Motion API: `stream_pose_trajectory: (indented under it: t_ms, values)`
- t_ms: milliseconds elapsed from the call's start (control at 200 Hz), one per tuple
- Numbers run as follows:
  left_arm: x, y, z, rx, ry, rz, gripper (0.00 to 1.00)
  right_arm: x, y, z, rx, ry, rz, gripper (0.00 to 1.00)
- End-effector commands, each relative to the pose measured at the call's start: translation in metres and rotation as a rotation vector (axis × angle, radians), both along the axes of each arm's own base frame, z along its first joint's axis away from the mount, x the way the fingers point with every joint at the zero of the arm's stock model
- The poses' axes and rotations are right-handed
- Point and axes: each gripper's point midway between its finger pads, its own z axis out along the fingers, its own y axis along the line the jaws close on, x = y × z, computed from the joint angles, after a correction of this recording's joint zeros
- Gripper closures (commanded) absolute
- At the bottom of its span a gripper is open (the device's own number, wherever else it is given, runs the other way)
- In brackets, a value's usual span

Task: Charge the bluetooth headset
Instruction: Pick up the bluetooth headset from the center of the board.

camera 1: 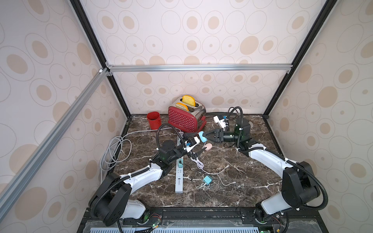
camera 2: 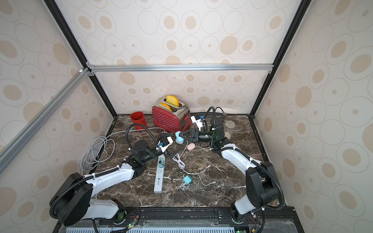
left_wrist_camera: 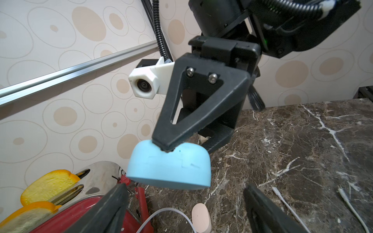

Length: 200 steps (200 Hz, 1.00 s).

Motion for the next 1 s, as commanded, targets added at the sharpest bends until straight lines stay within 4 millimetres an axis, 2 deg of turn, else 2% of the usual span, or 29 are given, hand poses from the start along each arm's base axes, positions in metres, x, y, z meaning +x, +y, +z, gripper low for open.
stream_pose_trajectory:
  t_ms: [0,806,916,996]
  values:
    - [0.001,-0.002,0.036,-0.076,-0.093,0.009,0.08,-0.002,0.003,-0.001,0.016,0.001,0.025,0.63]
    - [0.003,-0.011,0.038,-0.050,-0.101,-0.034,0.26,-0.012,0.010,0.001,0.067,0.015,0.071,0.64]
    - [0.003,-0.012,0.036,-0.037,-0.098,-0.039,0.33,-0.013,0.010,0.003,0.082,0.020,0.078,0.64]
    - [0.002,-0.013,0.035,-0.033,-0.100,-0.042,0.42,-0.013,0.010,0.003,0.084,0.021,0.080,0.65]
